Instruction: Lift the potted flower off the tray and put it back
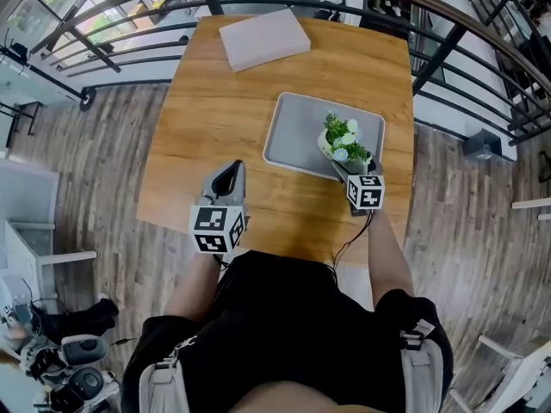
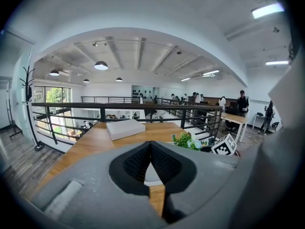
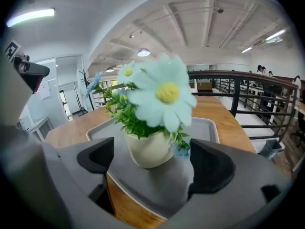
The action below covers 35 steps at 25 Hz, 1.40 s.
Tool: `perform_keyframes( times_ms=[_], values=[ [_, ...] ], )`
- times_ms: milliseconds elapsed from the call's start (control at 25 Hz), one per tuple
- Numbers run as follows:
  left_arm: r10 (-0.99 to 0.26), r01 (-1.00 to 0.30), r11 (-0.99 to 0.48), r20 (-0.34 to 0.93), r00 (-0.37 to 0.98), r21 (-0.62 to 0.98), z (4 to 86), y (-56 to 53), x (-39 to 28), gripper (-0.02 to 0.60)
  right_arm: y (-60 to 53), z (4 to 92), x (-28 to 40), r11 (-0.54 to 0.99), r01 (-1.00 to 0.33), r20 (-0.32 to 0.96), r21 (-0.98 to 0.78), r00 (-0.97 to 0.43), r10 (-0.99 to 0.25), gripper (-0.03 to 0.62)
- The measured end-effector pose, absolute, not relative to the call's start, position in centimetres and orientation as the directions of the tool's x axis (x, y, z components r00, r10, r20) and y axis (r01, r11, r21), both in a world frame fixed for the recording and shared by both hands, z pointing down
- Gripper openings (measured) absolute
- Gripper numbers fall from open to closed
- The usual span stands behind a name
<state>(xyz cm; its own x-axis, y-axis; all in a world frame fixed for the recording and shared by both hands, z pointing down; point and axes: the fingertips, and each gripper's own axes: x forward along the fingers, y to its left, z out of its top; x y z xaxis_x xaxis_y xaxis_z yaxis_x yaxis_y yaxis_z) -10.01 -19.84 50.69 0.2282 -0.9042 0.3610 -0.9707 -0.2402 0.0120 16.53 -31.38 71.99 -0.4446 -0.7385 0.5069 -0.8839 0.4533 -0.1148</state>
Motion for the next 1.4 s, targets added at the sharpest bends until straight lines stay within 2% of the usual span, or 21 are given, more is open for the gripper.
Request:
perform_keyframes(
  times_ms=[280, 600, 1080, 1400],
  values=[
    [-0.9, -0.975, -0.221, 0.383, 0.206, 0.006, 51.7, -20.1, -10.2, 0.015, -33.2, 73.5, 15.9, 0.476, -0.873, 0.53, -0.107, -0.455, -0.715, 0.489],
    [-0.896, -0.979, -0.205, 0.402, 0.189, 0.003, 52.1, -20.6, -10.8, 0.015, -34.5, 75.0, 15.3, 0.44, -0.866, 0.549, -0.236, -0.493, -0.675, 0.506],
    [-0.889, -0.98, -0.199, 0.423, 0.175, -0.012, 52.5, -20.8, -11.1, 0.015, -36.4, 73.5, 13.0, 0.591, -0.796, 0.517, -0.13, -0.563, -0.645, 0.506],
    [-0.889, -0.984, -0.18, 0.431, 0.158, -0.01, 53.1, -20.2, -12.2, 0.015, -36.7, 73.8, 12.6, 0.572, -0.814, 0.527, -0.106, -0.534, -0.662, 0.501]
  ],
)
